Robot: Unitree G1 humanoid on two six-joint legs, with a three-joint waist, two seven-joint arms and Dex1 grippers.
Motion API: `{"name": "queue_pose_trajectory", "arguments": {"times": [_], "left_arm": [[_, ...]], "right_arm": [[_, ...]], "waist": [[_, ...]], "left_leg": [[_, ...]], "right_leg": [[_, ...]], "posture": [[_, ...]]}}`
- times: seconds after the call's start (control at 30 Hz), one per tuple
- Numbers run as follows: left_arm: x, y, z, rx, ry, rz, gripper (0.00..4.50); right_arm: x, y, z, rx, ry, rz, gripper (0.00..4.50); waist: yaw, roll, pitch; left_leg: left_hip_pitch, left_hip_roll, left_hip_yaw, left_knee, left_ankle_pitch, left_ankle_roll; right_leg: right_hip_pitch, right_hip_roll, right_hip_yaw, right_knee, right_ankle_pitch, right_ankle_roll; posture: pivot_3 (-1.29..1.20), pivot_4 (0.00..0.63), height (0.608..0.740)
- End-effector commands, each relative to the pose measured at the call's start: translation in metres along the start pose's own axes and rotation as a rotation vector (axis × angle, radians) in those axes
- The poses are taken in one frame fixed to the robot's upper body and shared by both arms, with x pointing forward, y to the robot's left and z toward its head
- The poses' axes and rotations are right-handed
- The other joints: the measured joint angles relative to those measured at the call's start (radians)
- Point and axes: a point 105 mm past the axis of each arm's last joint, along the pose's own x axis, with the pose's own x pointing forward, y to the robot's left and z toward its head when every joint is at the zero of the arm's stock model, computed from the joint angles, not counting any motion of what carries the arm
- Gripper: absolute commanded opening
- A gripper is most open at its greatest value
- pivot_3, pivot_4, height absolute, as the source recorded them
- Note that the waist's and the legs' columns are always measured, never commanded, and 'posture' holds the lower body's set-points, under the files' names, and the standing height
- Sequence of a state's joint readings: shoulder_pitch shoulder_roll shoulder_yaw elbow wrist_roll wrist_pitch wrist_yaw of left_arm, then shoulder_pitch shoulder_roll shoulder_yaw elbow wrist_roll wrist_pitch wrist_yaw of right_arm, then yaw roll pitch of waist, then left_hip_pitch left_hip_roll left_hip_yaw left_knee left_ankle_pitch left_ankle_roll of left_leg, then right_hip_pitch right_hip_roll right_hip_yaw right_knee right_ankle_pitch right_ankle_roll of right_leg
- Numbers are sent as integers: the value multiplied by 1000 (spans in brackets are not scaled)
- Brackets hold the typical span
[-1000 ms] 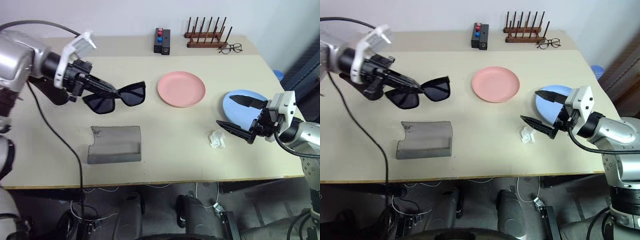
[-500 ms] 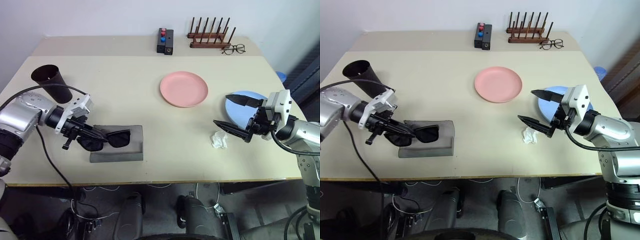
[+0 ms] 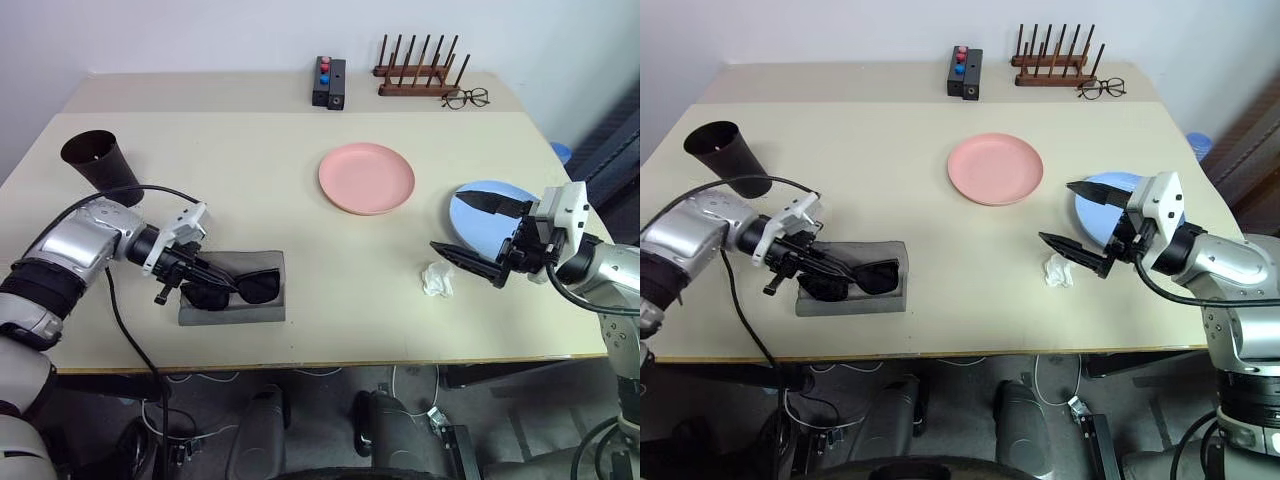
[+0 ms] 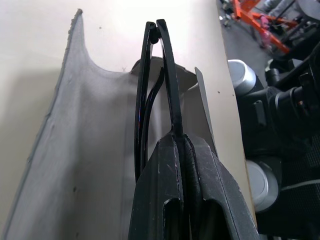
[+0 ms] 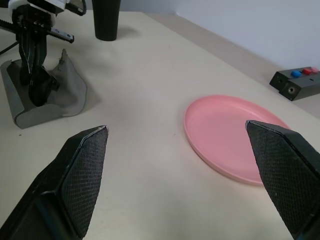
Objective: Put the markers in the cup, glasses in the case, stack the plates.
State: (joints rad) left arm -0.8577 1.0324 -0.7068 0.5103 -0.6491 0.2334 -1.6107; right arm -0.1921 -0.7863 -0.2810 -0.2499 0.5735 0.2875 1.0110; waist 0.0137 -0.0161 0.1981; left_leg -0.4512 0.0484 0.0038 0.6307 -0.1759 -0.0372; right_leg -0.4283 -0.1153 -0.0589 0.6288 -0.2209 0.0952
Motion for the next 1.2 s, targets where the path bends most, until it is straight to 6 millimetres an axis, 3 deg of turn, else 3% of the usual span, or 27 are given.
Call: {"name": "queue_pose_trajectory", "arguments": {"times": [0.03,0.33,0.53,1.2], "left_arm": [[-2,1,2,2,-5,-2,18],[7,0,-8,-80,-27,-32,18],[6,-3,-4,-118,-59,-49,18],[13,-5,-15,-172,15,-94,18]], "right_arm": [[-5,-2,15,-45,-23,-13,4500],[-8,-2,17,-41,-16,-15,4500],[-8,-2,17,-39,-15,-14,4500],[-9,-3,18,-44,-12,-20,4500]], "waist": [[0,0,0],[0,0,0],[0,0,0],[0,0,0]], "left_leg": [[0,0,0,0,0,0],[0,0,0,0,0,0],[0,0,0,0,0,0],[0,0,0,0,0,0]], "right_leg": [[0,0,0,0,0,0],[0,0,0,0,0,0],[0,0,0,0,0,0],[0,0,0,0,0,0]], "posture": [[0,150,740],[0,150,740],[0,150,740],[0,150,740]]}}
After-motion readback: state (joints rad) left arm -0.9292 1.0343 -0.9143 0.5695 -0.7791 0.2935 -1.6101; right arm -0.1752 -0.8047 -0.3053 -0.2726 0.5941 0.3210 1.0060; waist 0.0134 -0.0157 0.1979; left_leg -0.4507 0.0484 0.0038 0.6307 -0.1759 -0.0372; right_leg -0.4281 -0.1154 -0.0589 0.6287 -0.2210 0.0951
